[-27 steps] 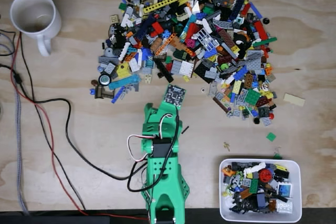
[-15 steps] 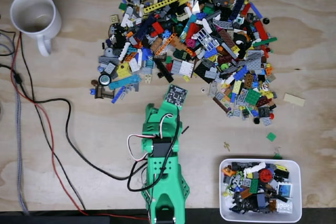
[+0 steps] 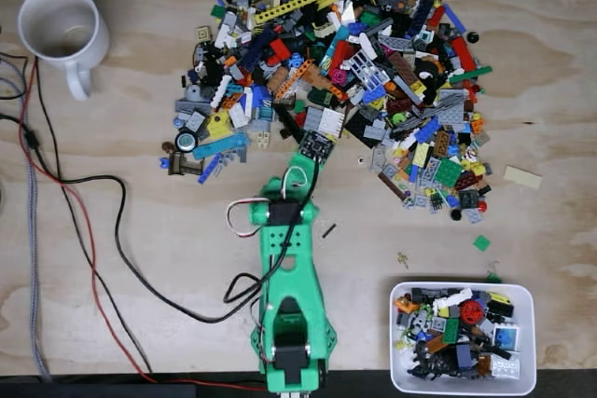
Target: Find the closest Lego and put it in the bin.
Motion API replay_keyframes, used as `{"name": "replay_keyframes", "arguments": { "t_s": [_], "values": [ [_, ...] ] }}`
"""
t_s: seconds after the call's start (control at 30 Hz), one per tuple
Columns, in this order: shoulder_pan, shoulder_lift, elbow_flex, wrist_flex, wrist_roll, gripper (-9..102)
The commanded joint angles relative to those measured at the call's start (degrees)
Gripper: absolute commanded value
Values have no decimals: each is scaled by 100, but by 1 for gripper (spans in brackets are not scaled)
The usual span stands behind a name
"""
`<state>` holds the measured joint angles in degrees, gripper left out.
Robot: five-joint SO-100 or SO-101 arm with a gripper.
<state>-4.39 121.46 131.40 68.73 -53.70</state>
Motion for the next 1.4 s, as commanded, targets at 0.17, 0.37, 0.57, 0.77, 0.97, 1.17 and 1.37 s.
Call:
{"name": "replay_keyframes", "arguments": {
  "t_s": [0.17,0.37,0.57,0.77,0.97,1.17,1.37],
  "values": [
    [264,-1705,-905,-1116,272,21],
    [580,-2470,-1362,-1521,272,19],
    [712,-2918,-1538,-1714,220,17],
    [677,-3059,-1547,-1837,220,11],
    [554,-3076,-1661,-1828,220,5],
    [519,-2971,-1863,-1635,246,3],
    [686,-2531,-2452,-932,229,3]
  ]
}}
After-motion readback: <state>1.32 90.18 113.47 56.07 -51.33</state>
